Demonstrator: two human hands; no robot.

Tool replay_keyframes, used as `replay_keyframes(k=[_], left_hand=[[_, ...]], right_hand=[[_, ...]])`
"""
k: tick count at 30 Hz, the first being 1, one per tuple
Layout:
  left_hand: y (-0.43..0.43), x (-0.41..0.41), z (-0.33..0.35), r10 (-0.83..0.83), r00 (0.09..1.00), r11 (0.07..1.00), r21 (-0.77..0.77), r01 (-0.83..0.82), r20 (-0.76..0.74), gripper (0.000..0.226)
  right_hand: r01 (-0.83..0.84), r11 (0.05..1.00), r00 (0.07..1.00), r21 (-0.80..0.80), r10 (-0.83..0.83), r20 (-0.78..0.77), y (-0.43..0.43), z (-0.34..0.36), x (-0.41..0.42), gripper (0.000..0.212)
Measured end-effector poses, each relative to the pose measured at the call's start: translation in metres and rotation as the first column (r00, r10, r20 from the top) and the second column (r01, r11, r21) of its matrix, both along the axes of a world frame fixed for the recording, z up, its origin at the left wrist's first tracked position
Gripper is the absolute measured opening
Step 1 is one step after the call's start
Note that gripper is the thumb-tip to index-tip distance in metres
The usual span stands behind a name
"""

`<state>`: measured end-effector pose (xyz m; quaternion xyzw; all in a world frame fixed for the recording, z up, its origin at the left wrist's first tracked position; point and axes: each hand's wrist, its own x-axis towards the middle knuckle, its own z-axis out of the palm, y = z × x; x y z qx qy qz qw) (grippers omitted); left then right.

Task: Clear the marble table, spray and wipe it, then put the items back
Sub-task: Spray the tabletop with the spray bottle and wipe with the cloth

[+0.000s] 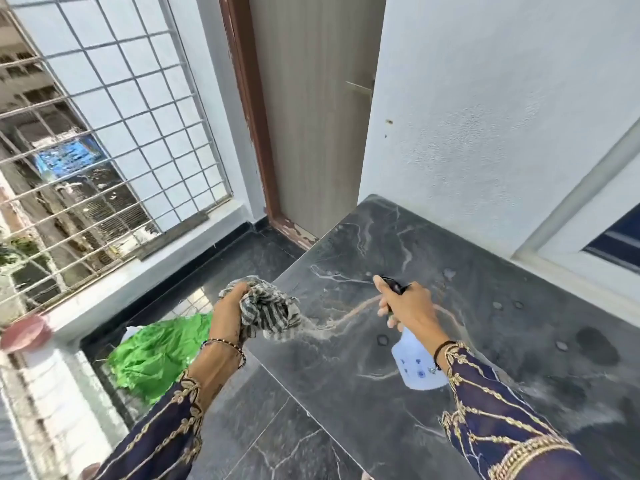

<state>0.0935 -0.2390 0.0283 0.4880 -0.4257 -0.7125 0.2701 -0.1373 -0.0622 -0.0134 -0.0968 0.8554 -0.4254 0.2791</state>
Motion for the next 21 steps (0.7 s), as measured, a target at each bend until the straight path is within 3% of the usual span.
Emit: replay_keyframes(k=[3, 7, 12, 17, 19, 21], left_hand=[[-0.006, 0.019, 0.003, 0.013, 1.0, 0.999, -0.034, -0.012, 0.025, 0.018], [-0.008, 0.037, 0.008, 0.037, 0.997, 0.997, -0.071, -0.032, 0.063, 0.025], [0.002, 0.039, 0.015, 0.049, 0.999, 0.996, -0.077, -0.048, 0.021, 0.015], [0.024, 0.027, 0.019, -0.046, 0.998, 0.995, -0.081, 0.05, 0.048, 0.007], [0.028, 0.018, 0.013, -0.09, 0.995, 0.994, -0.064, 0.093, 0.054, 0.015], [0.034, 0.007, 0.005, -0.136, 0.985, 0.99, -0.028, 0.14, 0.103, 0.042]], right_hand=[[-0.094, 0.995, 0.995, 0.015, 0.094, -0.011, 0.009, -0.003, 0.037, 0.062], [-0.099, 0.994, 0.993, 0.049, 0.102, -0.064, 0.018, -0.006, 0.08, 0.064], [-0.125, 0.992, 0.992, -0.034, 0.126, 0.026, 0.04, 0.004, 0.106, 0.057], [-0.047, 0.993, 0.995, 0.105, 0.055, -0.079, 0.081, -0.004, 0.124, 0.068], [-0.03, 0.993, 0.998, 0.116, 0.036, -0.05, 0.102, -0.004, 0.125, 0.063], [0.004, 0.996, 1.0, 0.085, -0.006, 0.028, 0.126, 0.0, 0.124, 0.055]])
